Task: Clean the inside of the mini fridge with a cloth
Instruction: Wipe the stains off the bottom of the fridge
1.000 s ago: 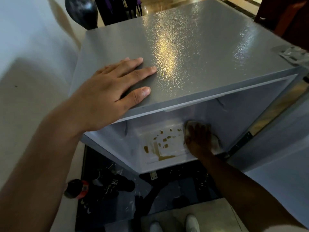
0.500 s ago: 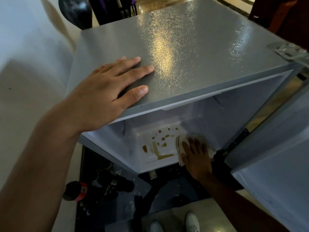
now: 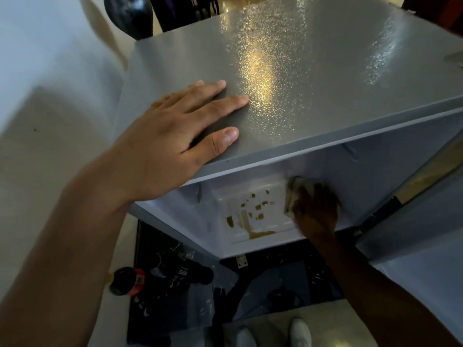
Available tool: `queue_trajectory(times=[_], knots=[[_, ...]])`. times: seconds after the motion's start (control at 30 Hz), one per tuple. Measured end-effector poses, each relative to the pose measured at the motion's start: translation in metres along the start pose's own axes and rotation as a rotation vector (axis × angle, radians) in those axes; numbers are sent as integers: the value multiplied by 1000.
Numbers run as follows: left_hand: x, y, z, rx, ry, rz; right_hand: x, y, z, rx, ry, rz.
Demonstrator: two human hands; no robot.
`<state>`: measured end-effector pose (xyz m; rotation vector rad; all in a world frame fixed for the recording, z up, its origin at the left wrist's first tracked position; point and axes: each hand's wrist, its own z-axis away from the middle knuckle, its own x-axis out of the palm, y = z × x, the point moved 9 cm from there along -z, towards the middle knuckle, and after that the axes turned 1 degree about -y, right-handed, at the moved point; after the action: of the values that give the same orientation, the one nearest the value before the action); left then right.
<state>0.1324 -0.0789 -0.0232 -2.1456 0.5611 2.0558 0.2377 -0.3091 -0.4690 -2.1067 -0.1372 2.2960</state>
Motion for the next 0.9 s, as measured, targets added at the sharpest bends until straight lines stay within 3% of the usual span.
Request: queue_trajectory(times=[0.17, 0.43, 0.57, 0.73, 0.9], knots=[[-1, 1, 0, 5, -2, -7, -12, -25, 26, 48, 95, -168], [-2, -1, 1, 2, -8, -7, -10, -78, 27, -234, -1, -204], [-1, 0, 0, 8, -3, -4, -9, -79, 61, -393, 61, -265], [1, 0, 0, 20, -4, -18, 0, -57, 101, -338, 102, -280], [2, 1, -1, 19, -6, -15, 0, -60, 81, -252, 22, -218]])
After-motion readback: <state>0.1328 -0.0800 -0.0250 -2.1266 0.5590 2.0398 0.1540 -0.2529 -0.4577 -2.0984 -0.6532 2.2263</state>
